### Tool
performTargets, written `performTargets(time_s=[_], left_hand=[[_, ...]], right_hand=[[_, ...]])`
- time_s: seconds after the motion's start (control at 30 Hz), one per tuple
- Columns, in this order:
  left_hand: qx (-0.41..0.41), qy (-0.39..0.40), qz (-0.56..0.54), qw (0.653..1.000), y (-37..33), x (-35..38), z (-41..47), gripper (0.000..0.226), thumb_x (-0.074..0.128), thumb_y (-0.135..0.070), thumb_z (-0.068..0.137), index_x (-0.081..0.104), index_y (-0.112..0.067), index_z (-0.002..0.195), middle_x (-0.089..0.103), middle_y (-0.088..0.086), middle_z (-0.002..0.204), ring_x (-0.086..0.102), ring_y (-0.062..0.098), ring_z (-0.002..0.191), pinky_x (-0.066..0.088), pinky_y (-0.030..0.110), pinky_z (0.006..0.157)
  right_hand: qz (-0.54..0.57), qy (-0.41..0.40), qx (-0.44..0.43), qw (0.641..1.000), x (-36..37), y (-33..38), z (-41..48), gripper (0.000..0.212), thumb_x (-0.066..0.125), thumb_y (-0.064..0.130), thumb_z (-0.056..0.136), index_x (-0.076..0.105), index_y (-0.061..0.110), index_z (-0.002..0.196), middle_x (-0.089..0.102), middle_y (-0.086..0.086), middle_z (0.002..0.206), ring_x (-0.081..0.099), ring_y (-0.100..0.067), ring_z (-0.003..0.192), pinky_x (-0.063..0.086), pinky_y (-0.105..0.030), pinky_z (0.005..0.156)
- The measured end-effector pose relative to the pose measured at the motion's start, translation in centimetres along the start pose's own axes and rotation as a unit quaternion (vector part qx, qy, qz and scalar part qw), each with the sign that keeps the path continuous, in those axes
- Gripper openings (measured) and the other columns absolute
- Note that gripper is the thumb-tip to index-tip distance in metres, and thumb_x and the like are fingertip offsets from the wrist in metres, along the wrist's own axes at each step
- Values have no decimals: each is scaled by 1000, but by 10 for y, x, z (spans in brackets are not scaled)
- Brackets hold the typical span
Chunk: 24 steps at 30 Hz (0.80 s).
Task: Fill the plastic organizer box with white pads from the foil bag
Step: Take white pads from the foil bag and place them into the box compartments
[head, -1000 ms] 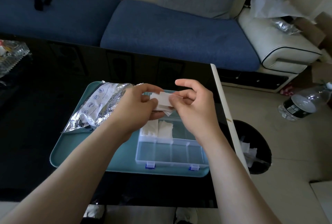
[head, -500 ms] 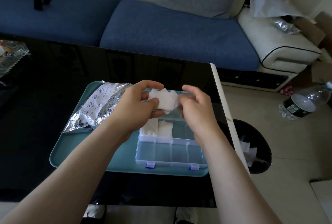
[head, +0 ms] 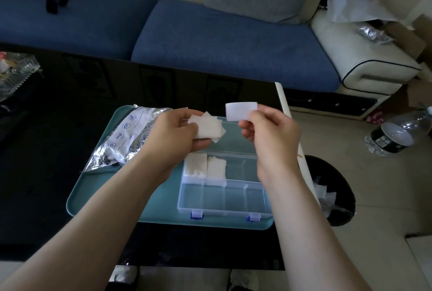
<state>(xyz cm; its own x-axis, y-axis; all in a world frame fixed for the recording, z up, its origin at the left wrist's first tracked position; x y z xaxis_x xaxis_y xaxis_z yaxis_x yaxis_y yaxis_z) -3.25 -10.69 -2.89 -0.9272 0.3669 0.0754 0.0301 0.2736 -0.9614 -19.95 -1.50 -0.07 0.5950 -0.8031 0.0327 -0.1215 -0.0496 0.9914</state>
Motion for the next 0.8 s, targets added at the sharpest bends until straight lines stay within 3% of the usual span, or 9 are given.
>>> performTargets(time_s=[0.13, 0.23, 0.37, 0.53, 0.6, 0.7, 0.8], left_hand=[[-3, 19, -17, 1000, -6, 6, -5, 39, 42, 10, 103, 68, -11, 121, 62, 18, 123, 75, 36, 105, 65, 36, 85], [-10, 30, -36, 999, -9, 8, -8, 40, 41, 5, 104, 72, -15, 119, 63, 21, 124, 75, 36, 105, 64, 41, 88], [6, 44, -33, 998, -11, 9, -11, 19, 58, -18, 107, 75, -16, 115, 72, 18, 117, 77, 31, 103, 64, 40, 89], [33, 33, 8, 999, -9, 7, -10, 24, 59, -1, 105, 74, -14, 117, 74, 14, 108, 79, 26, 96, 65, 33, 84], [29, 32, 5, 999, -10, 7, -10, 25, 58, 0, 104, 75, -14, 117, 74, 12, 109, 79, 23, 97, 65, 33, 85], [23, 34, -2, 999, -11, 7, -10, 25, 59, 1, 104, 75, -13, 116, 73, 9, 107, 79, 21, 96, 65, 33, 85], [25, 37, -7, 999, -11, 6, -10, 24, 60, 2, 103, 74, -12, 117, 78, 1, 92, 79, 22, 94, 65, 32, 84]], right_hand=[[-32, 105, 33, 993, 13, -1, -15, 18, 69, -1, 94, 76, 7, 109, 80, -13, 86, 80, -24, 78, 64, -31, 70], [-24, 103, 65, 992, 15, -3, -18, 17, 70, -3, 94, 75, 5, 108, 79, -18, 93, 81, -26, 77, 65, -30, 70], [-2, 112, 97, 989, 19, -4, -23, 14, 71, -3, 94, 75, 3, 105, 79, -20, 95, 81, -27, 77, 66, -31, 69], [-99, 86, 69, 989, 17, -6, -18, 7, 71, 17, 96, 76, 21, 95, 78, -2, 89, 76, -15, 69, 56, -24, 57], [-128, 71, 80, 986, 15, -11, -15, 14, 66, 25, 99, 72, 25, 87, 72, 1, 85, 66, -14, 71, 52, -27, 59], [-133, 95, 142, 976, 17, -18, -14, 13, 65, 29, 99, 73, 20, 92, 74, -8, 93, 61, -17, 74, 51, -31, 65], [-123, 105, 147, 976, 18, -20, -12, 9, 69, 25, 97, 76, 20, 94, 78, -14, 102, 64, -18, 78, 53, -31, 65]])
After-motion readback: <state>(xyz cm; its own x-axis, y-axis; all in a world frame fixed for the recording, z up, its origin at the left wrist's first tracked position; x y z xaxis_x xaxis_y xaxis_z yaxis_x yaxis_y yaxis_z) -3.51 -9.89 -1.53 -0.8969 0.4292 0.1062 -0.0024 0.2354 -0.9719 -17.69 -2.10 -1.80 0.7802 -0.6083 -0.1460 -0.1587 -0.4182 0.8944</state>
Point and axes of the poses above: each hand's wrist, its own z-axis towards the middle knuckle, its own x-axis out of the palm, y = z × x, the point moved 4 cm from there along z, towards the middle knuckle
